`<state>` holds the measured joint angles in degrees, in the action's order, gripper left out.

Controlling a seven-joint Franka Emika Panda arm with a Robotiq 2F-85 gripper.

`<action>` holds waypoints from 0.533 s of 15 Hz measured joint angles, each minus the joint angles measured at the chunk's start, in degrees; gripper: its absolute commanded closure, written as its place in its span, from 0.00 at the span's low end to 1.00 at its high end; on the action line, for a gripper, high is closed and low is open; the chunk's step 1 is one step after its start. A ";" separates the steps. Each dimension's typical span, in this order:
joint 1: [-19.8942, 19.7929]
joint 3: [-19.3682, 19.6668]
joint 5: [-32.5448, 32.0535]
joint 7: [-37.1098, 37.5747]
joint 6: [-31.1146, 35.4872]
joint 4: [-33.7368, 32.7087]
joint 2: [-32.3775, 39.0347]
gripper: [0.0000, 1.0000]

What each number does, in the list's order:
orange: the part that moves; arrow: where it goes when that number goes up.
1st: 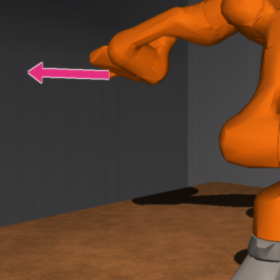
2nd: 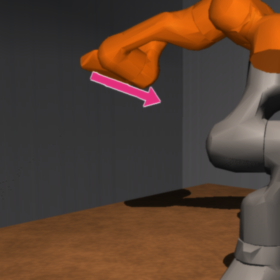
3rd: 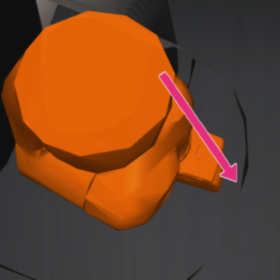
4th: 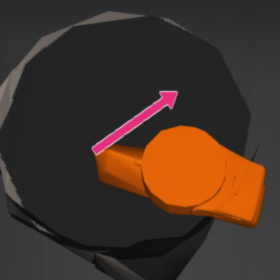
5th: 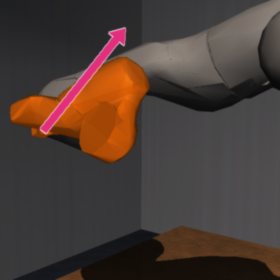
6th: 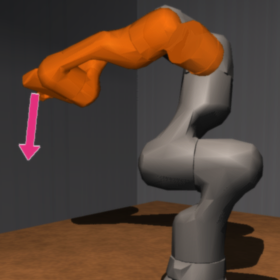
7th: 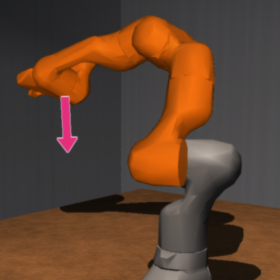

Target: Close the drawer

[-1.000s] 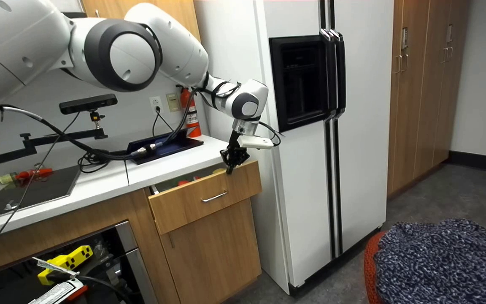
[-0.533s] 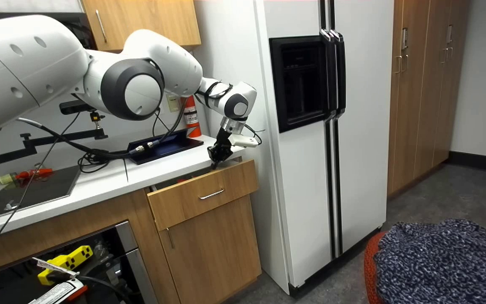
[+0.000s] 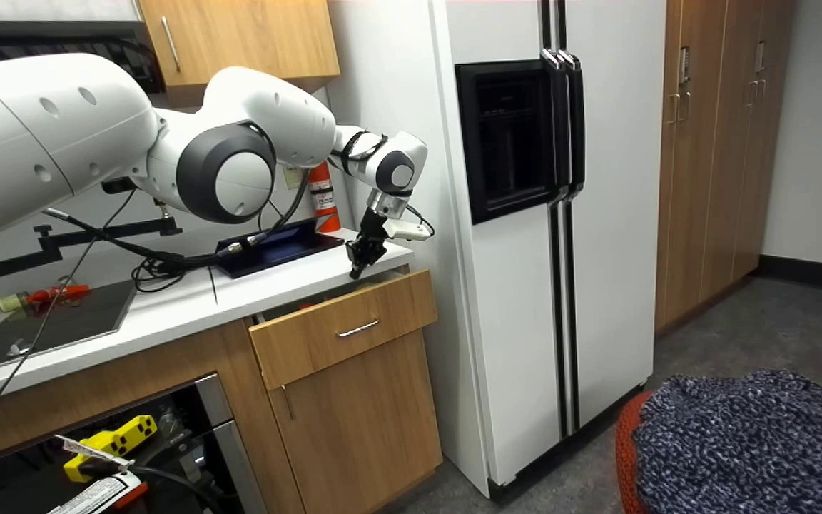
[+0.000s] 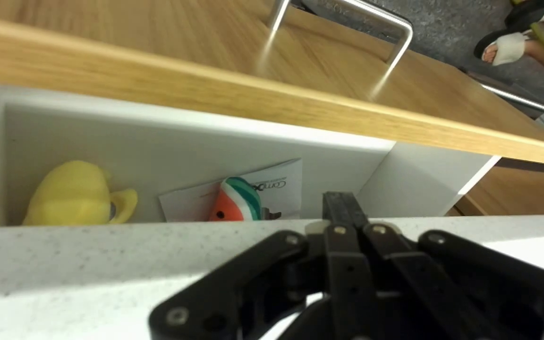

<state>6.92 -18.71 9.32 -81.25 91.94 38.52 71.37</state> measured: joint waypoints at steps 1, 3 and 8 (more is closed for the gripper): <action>-0.03 0.22 -0.07 0.00 0.00 -0.59 -0.14 1.00; -0.07 0.87 -0.42 0.00 0.00 -1.50 -0.23 1.00; -0.73 3.86 -0.69 0.36 0.06 -1.76 -0.20 1.00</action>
<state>6.19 -14.85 8.63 -80.89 92.00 36.76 71.18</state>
